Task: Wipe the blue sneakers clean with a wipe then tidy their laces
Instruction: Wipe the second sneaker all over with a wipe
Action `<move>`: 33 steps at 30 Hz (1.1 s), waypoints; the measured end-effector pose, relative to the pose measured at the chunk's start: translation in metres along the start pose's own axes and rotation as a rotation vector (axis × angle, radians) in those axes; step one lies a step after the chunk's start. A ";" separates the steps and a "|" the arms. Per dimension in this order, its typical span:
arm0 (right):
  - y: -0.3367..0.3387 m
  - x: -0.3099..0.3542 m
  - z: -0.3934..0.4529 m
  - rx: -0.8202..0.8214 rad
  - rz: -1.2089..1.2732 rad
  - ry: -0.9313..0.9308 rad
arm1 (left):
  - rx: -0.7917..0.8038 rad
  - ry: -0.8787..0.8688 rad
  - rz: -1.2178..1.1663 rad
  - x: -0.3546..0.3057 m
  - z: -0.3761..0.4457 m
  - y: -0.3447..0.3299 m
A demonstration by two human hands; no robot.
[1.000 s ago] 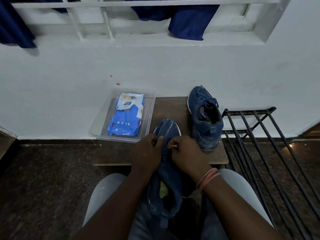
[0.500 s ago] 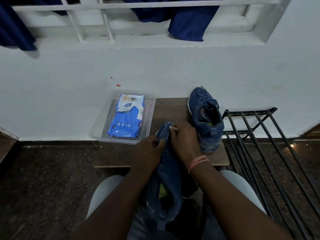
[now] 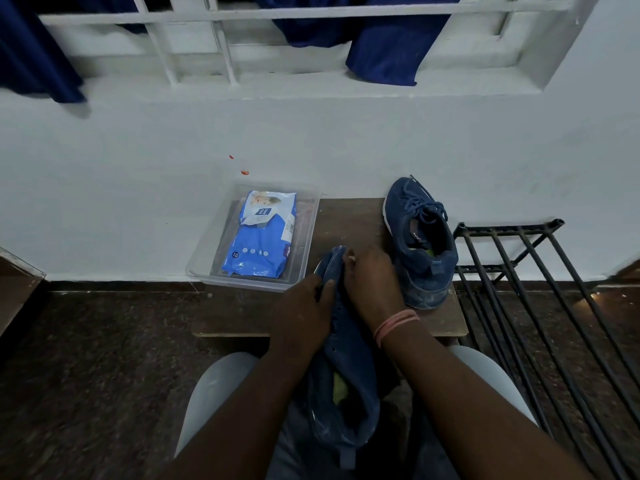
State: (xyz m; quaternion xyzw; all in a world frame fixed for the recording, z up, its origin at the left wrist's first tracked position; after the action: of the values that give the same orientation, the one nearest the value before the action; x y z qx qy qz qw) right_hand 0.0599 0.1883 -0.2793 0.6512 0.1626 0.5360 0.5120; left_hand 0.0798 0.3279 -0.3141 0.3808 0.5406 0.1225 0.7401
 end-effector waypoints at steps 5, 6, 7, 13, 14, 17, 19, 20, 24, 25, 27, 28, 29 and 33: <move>-0.013 -0.005 -0.023 0.259 0.079 0.003 | 0.017 0.006 -0.011 0.004 0.004 -0.003; -0.012 -0.007 -0.024 0.264 0.087 0.005 | 0.016 0.001 -0.010 0.003 0.004 -0.003; -0.009 -0.010 -0.023 0.249 0.107 -0.004 | 0.012 0.000 -0.004 0.003 0.003 -0.004; 0.008 -0.010 0.010 -0.064 0.005 -0.105 | -0.004 -0.033 0.039 0.000 0.000 -0.001; 0.008 -0.008 0.013 -0.093 -0.016 -0.100 | -0.008 -0.035 0.036 0.001 0.000 -0.001; -0.008 -0.001 0.009 -0.001 -0.046 -0.034 | -0.007 -0.021 0.022 0.004 0.002 -0.002; -0.016 -0.003 -0.001 0.109 0.000 0.015 | -0.008 -0.022 0.029 0.004 0.003 -0.003; -0.016 -0.006 -0.006 0.157 0.041 0.021 | -0.008 -0.024 0.030 0.003 0.003 -0.003; -0.007 -0.013 -0.016 0.178 0.151 0.032 | -0.011 -0.030 0.034 0.000 0.001 -0.003; -0.005 -0.013 -0.012 0.122 0.151 0.030 | -0.011 -0.033 0.040 0.000 0.000 -0.003; 0.001 -0.013 0.000 -0.001 0.118 -0.021 | -0.013 -0.064 0.076 -0.003 0.000 -0.003; 0.005 -0.012 0.006 -0.058 0.096 -0.057 | -0.013 -0.078 0.092 -0.003 0.000 -0.003; 0.009 -0.011 0.011 -0.105 0.070 -0.081 | -0.015 -0.085 0.099 -0.004 0.000 -0.004; 0.002 -0.005 0.013 -0.068 0.002 -0.086 | -0.022 -0.071 0.104 -0.003 0.000 -0.005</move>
State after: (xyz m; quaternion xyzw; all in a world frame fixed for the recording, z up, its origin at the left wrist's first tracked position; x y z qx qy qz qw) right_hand 0.0685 0.1773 -0.2793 0.6561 0.1218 0.5132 0.5398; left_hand 0.0778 0.3231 -0.3157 0.4045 0.4920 0.1531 0.7556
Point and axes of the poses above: each hand's wrist, its own z-axis towards the middle knuckle, its own y-axis out of the back of the hand, x = y × z, the point moved 8 cm from there along z, towards the middle knuckle, and after that the axes turned 6 degrees about -y, right-handed, at the moved point
